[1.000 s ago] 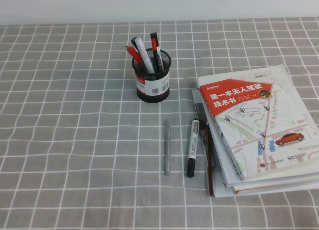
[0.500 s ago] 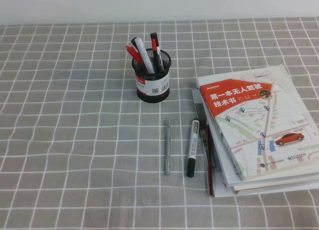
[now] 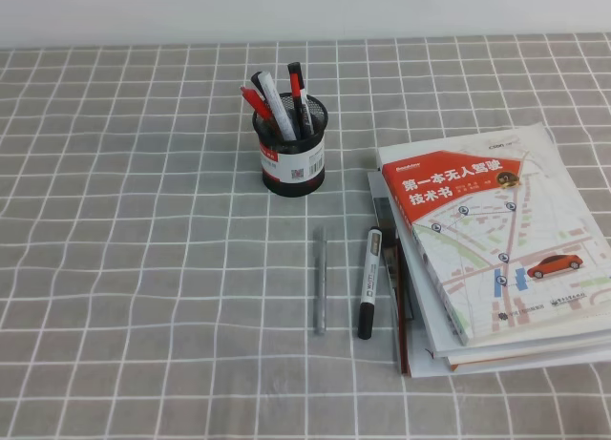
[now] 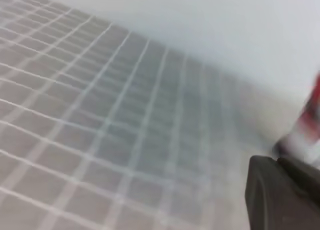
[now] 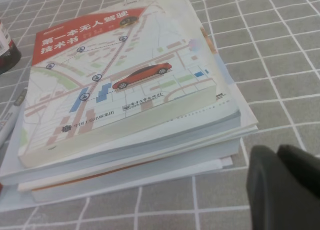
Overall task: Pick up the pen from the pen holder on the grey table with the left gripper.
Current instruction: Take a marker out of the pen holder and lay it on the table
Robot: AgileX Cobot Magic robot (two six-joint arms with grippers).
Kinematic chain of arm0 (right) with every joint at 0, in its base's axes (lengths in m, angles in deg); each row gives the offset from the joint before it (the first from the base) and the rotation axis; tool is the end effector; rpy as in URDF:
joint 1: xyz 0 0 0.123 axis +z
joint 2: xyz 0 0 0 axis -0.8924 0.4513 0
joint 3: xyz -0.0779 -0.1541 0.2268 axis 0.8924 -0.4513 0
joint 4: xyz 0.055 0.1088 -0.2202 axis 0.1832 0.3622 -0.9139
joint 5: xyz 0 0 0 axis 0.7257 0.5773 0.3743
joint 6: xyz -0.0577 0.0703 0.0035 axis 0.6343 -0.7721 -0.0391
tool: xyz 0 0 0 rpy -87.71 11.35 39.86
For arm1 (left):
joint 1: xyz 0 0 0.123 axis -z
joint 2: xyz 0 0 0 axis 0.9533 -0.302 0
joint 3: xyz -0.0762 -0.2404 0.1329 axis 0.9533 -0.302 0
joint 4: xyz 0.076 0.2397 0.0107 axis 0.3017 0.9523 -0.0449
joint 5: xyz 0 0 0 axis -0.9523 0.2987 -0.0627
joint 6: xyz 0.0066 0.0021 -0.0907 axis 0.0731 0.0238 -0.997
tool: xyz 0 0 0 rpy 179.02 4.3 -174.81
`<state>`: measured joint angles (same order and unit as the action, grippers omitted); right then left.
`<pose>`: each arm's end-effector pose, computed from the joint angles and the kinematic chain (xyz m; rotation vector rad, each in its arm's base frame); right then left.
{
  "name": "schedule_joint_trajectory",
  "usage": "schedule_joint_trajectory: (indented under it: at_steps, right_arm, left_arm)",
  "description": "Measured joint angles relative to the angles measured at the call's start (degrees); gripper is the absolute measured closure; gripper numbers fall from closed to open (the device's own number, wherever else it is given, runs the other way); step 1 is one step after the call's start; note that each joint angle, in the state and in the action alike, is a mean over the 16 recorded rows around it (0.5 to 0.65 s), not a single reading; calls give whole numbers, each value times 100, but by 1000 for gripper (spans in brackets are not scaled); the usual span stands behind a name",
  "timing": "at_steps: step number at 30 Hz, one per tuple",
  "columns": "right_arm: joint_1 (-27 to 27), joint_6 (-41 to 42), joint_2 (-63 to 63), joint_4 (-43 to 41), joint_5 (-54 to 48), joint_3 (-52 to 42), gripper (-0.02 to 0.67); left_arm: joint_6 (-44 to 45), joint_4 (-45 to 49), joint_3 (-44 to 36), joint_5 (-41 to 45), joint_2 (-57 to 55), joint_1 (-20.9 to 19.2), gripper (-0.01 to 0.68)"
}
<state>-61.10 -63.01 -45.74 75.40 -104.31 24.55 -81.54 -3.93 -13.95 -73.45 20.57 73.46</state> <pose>0.0521 0.0066 0.1712 0.1586 1.8710 0.2418 0.0559 -0.0034 0.1868 -0.2839 1.6839 -0.3153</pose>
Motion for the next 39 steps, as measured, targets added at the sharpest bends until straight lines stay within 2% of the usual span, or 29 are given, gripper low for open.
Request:
schedule_joint_trajectory:
  at_steps: [10, 17, 24, 30, 35, 39]
  right_arm:
    - [0, 0, 0, 0, 0, 0, 650]
    - [0, 0, 0, 0, 0, 0, 650]
    - [0, 0, 0, 0, 0, 0, 650]
    - [0, 0, 0, 0, 0, 0, 650]
    - [0, 0, 0, 0, 0, 0, 650]
    - [0, 0, 0, 0, 0, 0, 650]
  left_arm:
    - [-1292, -1320, 2, -1034, 0, 1, 673]
    - [-1340, -1162, 363, -897, -17, 134, 673]
    - [-440, -623, 1474, 5, -506, 481, 672]
    - [681, -374, 2620, 790, -1582, 777, 663]
    - [1565, -854, 3300, 1068, -2838, 885, 649]
    - [2450, -1766, 3670, 1113, -3873, 905, 637]
